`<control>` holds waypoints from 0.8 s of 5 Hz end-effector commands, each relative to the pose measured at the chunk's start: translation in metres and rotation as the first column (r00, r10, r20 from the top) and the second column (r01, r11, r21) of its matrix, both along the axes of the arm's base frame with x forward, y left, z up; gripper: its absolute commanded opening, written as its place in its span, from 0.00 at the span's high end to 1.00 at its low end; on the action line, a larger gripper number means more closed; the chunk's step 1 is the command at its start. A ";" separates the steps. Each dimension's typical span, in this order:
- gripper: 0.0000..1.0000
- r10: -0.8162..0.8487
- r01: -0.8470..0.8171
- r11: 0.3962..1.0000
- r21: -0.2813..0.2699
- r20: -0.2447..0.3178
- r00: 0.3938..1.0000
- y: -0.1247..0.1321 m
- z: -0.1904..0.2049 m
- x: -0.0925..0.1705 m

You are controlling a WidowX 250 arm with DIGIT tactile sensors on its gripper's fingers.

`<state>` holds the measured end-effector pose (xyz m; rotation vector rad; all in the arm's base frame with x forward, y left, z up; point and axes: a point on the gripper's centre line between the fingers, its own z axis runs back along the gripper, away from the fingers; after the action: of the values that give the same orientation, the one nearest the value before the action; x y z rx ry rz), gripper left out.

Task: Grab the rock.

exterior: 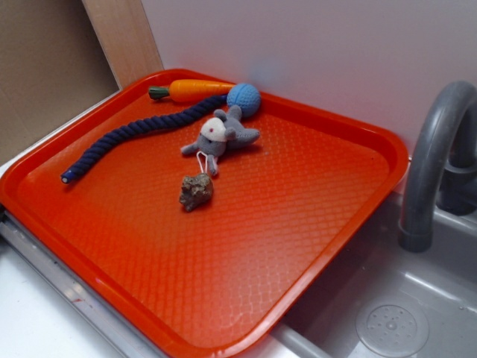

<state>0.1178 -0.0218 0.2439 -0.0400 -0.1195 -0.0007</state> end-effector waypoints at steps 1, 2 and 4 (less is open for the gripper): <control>0.00 0.000 0.000 1.000 0.000 0.000 1.000 0.000 0.000 0.000; 0.00 -0.063 0.071 0.993 -0.095 0.091 0.994 -0.050 0.016 -0.011; 0.00 -0.077 0.089 0.978 -0.189 0.072 0.994 -0.148 0.017 0.015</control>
<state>0.1347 -0.1682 0.2460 -0.1961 -0.1626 -0.0735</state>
